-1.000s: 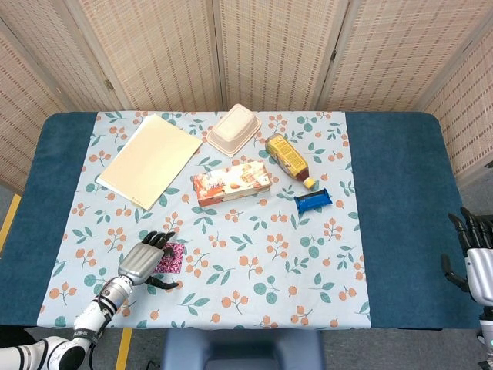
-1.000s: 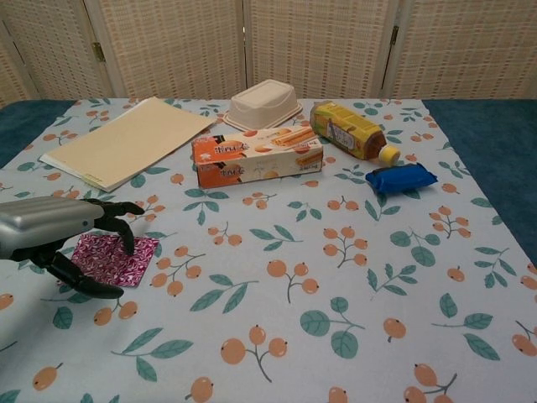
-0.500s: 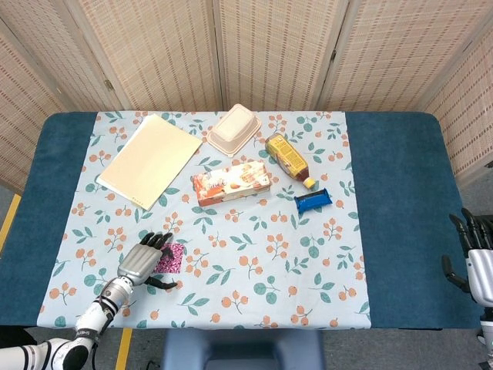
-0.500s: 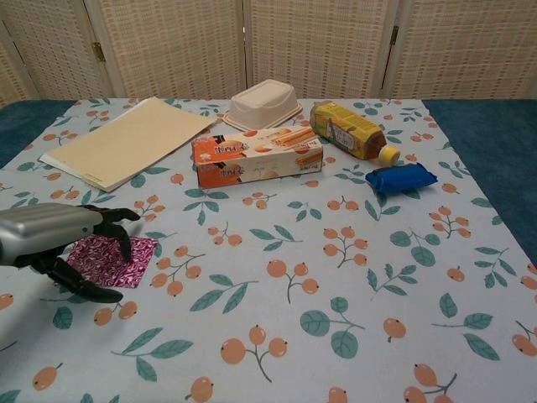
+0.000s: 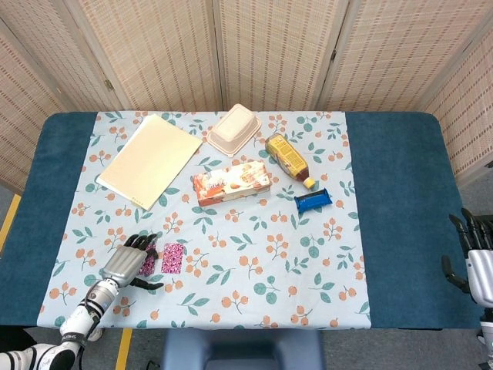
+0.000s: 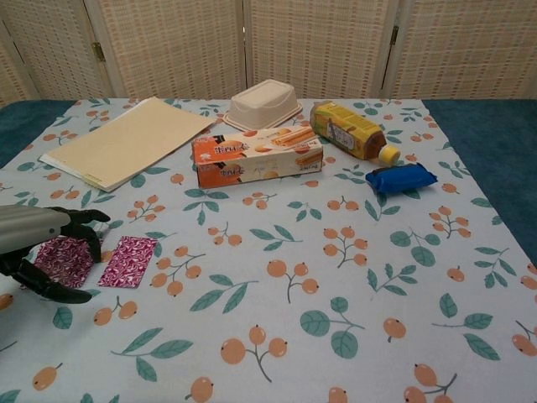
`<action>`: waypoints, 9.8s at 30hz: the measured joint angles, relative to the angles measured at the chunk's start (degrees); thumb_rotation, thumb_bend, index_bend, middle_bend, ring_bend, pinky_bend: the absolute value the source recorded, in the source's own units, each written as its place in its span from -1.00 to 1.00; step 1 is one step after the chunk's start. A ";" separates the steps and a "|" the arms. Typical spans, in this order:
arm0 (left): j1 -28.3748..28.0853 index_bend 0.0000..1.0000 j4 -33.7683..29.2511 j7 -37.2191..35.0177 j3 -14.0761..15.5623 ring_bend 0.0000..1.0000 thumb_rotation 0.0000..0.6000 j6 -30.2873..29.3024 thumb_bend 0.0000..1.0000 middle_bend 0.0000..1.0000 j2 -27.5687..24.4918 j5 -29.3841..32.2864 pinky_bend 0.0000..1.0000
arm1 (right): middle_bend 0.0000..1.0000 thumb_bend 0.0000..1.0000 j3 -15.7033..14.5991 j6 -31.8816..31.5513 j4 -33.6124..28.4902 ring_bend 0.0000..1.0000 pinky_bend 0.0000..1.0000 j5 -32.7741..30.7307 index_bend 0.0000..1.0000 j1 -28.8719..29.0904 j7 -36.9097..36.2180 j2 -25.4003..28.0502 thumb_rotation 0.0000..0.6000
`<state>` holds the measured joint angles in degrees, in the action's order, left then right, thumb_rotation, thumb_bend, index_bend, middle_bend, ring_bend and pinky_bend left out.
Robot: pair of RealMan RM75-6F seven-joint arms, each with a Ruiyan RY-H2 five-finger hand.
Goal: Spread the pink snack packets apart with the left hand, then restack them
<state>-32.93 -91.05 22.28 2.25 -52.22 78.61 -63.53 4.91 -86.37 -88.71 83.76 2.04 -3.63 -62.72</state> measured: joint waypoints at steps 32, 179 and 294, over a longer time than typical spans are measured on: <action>2.88 -0.32 1.33 -3.41 0.59 -1.00 0.05 -0.50 -0.69 -1.00 -2.94 -0.27 -1.00 | -1.00 -0.01 -0.10 -0.39 -0.50 -1.00 -1.00 0.39 -0.86 -0.30 0.33 0.10 1.00; -7.80 -0.51 -3.81 21.79 -4.00 -1.00 0.93 -6.33 -0.58 -1.00 8.51 19.75 -1.00 | -1.00 -0.01 -0.40 -1.56 4.05 -1.00 -1.00 0.06 -0.82 -2.72 -5.02 -0.60 1.00; 3.96 -0.55 -3.09 16.97 -4.17 -1.00 1.00 -15.26 -0.54 -1.00 2.06 23.02 -1.00 | -1.00 -0.01 -0.06 0.17 4.61 -1.00 -1.00 -0.51 -0.81 -1.82 -5.23 -0.70 1.00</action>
<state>-28.97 -94.15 39.25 -1.92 -67.49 80.67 -40.52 4.85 -86.20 -84.10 83.25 0.22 -8.86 -63.41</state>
